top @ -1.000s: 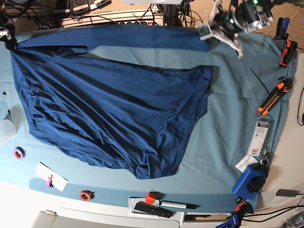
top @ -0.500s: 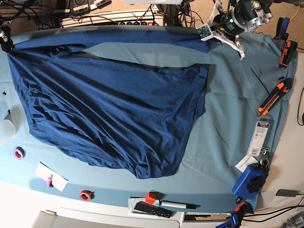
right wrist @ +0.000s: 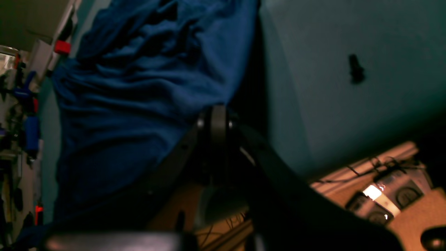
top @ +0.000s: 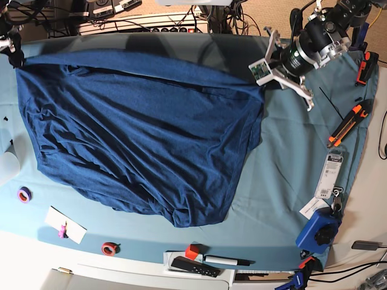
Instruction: Layout the t-shirt on the table in an organized manner, then fold the t-shirt properly
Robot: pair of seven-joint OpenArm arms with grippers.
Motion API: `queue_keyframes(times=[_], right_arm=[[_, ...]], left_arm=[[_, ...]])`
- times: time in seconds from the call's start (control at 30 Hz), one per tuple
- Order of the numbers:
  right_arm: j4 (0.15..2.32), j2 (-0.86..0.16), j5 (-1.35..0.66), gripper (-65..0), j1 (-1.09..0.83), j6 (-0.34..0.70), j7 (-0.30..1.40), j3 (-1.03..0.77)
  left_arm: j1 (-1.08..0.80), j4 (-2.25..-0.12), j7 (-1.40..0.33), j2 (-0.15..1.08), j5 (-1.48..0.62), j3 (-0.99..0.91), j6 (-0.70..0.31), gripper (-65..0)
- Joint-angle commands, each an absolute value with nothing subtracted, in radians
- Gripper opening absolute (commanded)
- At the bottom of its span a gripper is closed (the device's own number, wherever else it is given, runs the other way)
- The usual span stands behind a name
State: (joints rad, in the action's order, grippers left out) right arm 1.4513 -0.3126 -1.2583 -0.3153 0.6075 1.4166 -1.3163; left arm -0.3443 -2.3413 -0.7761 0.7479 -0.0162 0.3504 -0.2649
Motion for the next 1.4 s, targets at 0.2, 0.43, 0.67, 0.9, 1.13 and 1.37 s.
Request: queue_keyframes(times=[0.2,0.43,0.67,0.9,1.13,1.37], right_arm=[[1.466,-0.338,-1.219,-65.0,-0.234,0.617,1.396,-1.225],[1.466,-0.339,-1.047,-65.0,-0.151,0.613,1.281,-1.078],[1.466,-0.364,-1.019,-65.0,-0.081,0.605,1.248,-1.075],[1.466,-0.368,-0.951,-65.0,-0.064,0.576,1.174,-1.075],[1.466,-0.369,-0.934,-65.0,-0.064,0.568,1.161,-1.075],[1.466,-0.368,-0.917,-65.0,-0.064,0.569,1.17,-1.075]], left_arm=[[-0.292,-2.356,-0.739,0.702,-0.01,0.345,-0.259,-65.0],[-0.271,-2.356,-0.732,0.659,0.041,0.345,-0.258,-65.0],[-0.227,-2.356,-0.732,0.66,0.076,0.345,-0.215,-65.0],[-0.197,-2.32,-0.733,0.659,0.075,0.345,-0.203,-65.0],[-0.197,-2.32,-0.732,0.659,0.075,0.345,-0.203,-65.0],[-0.197,-2.32,-0.732,0.659,0.075,0.345,-0.203,-65.0]])
